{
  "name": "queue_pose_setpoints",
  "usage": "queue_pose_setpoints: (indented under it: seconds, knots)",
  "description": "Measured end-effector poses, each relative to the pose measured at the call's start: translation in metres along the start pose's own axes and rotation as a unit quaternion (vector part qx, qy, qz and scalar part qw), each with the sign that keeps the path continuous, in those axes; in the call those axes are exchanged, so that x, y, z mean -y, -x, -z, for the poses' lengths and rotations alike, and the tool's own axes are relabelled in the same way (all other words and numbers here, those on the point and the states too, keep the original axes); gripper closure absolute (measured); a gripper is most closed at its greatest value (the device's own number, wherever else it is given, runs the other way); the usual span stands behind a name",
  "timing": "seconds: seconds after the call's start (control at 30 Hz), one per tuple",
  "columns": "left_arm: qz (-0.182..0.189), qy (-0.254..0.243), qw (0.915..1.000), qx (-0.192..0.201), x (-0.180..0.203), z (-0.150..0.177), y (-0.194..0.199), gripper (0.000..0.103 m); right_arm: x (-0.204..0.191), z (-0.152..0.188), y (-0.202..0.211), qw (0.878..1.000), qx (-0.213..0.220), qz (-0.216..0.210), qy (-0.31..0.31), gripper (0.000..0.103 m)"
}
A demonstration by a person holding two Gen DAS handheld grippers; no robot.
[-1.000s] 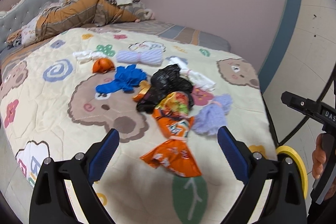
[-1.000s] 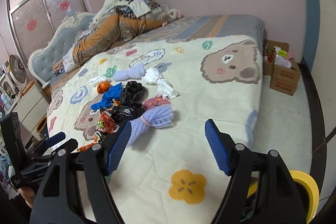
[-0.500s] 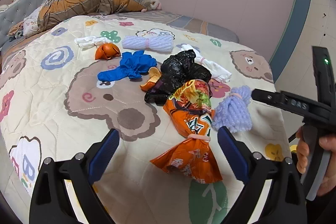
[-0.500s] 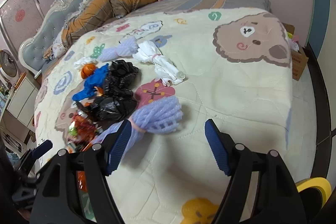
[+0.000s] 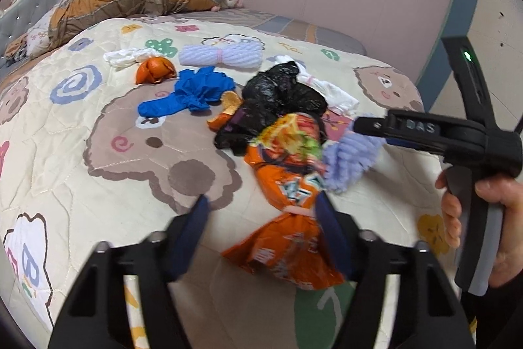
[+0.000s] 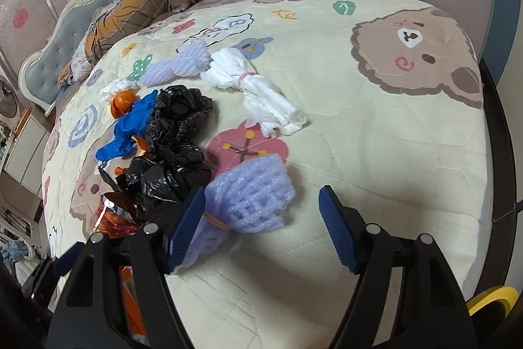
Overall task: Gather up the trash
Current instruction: 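Grasp the lavender mesh net with the right tool while the left grasps the orange wrapper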
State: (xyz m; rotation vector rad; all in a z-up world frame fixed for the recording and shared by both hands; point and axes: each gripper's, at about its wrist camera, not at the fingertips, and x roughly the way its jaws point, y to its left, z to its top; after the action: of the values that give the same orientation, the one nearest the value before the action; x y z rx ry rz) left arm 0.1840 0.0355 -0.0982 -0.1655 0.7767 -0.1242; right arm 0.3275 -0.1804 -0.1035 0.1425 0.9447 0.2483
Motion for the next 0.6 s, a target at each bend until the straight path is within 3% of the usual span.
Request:
queue_pose_setpoints:
  seconds: [0.1, 0.17, 0.4, 0.6]
  knots:
    - [0.016, -0.004, 0.9999, 0.001, 0.002, 0.003, 0.003, 0.071, -0.005, 0.002, -0.001, 1.000, -0.007, -0.009, -0.003, 0.036]
    - [0.018, -0.007, 0.9998, 0.004, 0.004, 0.005, 0.006, 0.078, -0.007, 0.003, -0.004, 1.000, -0.012, -0.015, -0.006, 0.040]
    - [0.030, -0.005, 0.9995, 0.012, 0.001, 0.009, 0.011, 0.084, -0.017, 0.004, -0.007, 0.999, -0.017, -0.030, -0.006, 0.064]
    - [0.043, 0.002, 0.9990, 0.016, -0.001, 0.009, 0.015, 0.085, -0.023, 0.005, -0.007, 0.999, -0.015, -0.041, -0.002, 0.074]
